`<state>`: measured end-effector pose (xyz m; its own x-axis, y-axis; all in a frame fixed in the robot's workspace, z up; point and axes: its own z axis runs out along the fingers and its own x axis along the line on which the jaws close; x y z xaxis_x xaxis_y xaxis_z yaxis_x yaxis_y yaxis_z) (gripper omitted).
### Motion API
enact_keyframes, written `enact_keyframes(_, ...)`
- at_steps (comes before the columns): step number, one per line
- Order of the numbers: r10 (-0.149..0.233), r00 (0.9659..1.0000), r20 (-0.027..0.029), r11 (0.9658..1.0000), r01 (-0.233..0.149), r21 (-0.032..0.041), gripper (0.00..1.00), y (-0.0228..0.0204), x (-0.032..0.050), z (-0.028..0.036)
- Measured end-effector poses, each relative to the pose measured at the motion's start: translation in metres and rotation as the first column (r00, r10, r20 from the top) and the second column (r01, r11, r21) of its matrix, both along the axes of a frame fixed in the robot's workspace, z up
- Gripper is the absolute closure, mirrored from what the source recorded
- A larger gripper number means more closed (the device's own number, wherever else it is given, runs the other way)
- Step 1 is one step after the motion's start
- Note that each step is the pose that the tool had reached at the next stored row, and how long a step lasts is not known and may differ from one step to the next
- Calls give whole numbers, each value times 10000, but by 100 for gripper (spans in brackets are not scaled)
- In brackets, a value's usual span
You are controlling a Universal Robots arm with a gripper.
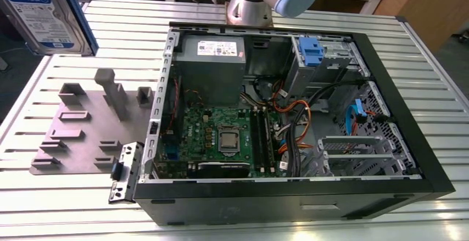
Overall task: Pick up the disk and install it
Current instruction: 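Pick up the disk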
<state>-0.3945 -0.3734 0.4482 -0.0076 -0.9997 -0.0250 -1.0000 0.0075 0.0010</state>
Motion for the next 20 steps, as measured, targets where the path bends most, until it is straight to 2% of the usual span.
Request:
enact_keyframes(14, -1, 10000, 0, 10000, 1, 0, 65, 0, 0, 10)
enact_keyframes(20, 0, 10000, -1, 10000, 0, 0, 65, 0, 0, 71)
